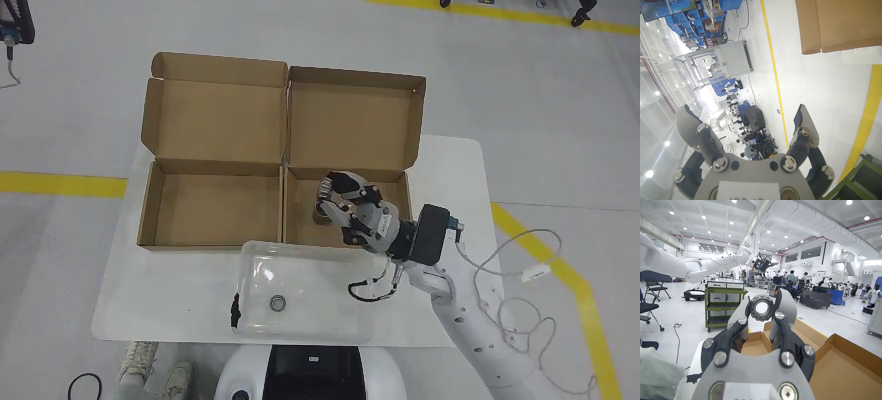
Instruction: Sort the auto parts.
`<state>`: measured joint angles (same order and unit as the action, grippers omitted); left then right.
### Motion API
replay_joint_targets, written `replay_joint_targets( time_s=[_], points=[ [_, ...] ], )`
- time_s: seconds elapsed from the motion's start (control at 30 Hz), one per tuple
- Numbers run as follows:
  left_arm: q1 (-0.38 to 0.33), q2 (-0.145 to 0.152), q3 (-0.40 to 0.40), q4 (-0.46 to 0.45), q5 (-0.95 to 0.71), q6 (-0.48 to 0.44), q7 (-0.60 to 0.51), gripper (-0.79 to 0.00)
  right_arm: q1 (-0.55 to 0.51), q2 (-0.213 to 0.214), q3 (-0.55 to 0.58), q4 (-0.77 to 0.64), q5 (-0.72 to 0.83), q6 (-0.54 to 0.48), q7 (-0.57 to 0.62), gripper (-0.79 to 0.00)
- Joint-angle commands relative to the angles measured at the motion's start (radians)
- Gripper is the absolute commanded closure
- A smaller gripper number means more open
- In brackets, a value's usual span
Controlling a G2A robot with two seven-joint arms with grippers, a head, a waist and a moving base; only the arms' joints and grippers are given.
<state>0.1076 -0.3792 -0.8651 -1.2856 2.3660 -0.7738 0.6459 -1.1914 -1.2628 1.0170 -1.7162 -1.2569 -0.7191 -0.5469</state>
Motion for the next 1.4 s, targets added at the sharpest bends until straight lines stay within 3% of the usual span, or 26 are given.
replay_joint_targets(
  time_s=[0.0, 0.23, 0.53, 0.8, 1.07, 1.37],
  points=[
    [0.0, 0.0, 0.0, 0.0, 0.0, 0.0, 0.0, -0.785, 0.017, -0.005, -0.015, 0.02, 0.004, 0.019, 0.036, 0.0],
    [0.0, 0.0, 0.0, 0.0, 0.0, 0.0, 0.0, -0.785, 0.097, -0.031, -0.095, 0.117, 0.047, 0.066, 0.144, 0.0],
    [0.0, 0.0, 0.0, 0.0, 0.0, 0.0, 0.0, -0.785, 0.258, -0.095, -0.245, 0.307, 0.12, 0.106, 0.275, 0.0],
    [0.0, 0.0, 0.0, 0.0, 0.0, 0.0, 0.0, -0.785, 0.371, -0.17, -0.381, 0.49, 0.184, 0.123, 0.345, 0.0],
    [0.0, 0.0, 0.0, 0.0, 0.0, 0.0, 0.0, -0.785, 0.48, -0.273, -0.522, 0.685, 0.207, 0.157, 0.448, 0.0],
    [0.0, 0.0, 0.0, 0.0, 0.0, 0.0, 0.0, -0.785, 0.548, -0.356, -0.588, 0.824, 0.172, 0.225, 0.541, 0.0]
  ],
)
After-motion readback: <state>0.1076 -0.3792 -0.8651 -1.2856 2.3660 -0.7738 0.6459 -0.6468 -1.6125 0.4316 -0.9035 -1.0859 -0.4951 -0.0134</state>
